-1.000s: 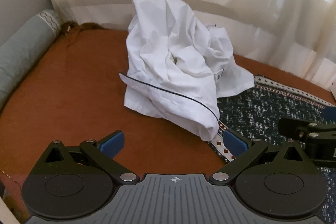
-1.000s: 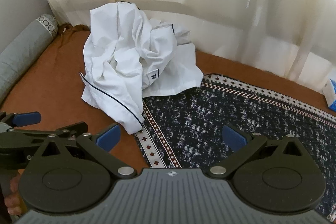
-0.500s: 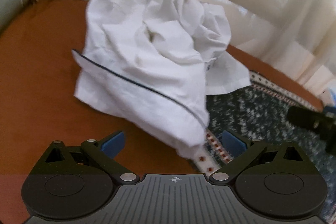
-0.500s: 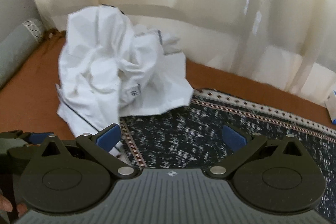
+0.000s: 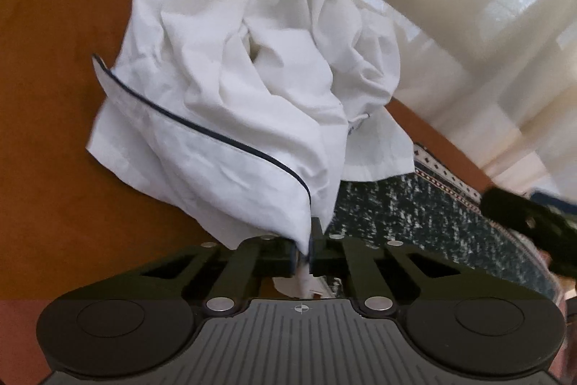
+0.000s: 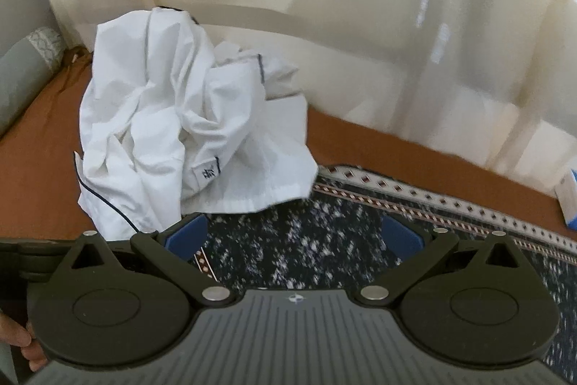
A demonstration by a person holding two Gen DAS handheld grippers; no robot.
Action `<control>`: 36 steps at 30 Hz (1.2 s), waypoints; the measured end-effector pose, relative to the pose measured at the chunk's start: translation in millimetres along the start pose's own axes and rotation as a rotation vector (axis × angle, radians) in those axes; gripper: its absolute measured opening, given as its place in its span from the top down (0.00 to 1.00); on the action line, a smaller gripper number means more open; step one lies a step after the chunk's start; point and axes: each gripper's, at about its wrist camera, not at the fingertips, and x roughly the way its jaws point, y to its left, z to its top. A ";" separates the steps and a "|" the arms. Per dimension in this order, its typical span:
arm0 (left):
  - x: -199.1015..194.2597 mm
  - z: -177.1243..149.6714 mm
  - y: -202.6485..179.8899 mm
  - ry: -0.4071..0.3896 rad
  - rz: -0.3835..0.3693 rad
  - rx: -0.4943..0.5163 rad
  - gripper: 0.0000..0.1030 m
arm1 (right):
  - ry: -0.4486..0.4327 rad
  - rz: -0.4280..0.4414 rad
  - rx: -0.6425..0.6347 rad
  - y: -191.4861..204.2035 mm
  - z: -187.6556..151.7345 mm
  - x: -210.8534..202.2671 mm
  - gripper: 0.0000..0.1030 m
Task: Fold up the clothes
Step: 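Grasp the shirt's piped edge with the left tool while the right tool grasps another edge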
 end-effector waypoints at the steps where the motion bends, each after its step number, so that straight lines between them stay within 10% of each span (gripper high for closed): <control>1: -4.5 0.2 -1.1 -0.009 0.004 0.020 1.00 | -0.004 0.015 -0.022 3.2 2.9 3.0 0.03; 14: -96.3 3.3 57.6 -0.216 0.189 -0.051 1.00 | -0.087 0.201 -0.029 15.0 52.6 76.4 0.06; 21: -113.9 5.7 80.4 -0.261 0.282 -0.104 1.00 | -0.092 0.238 0.131 2.5 84.2 104.2 0.27; 36: -115.2 -15.9 85.0 -0.234 0.302 -0.150 1.00 | -0.136 0.450 -0.094 77.7 145.8 110.6 0.09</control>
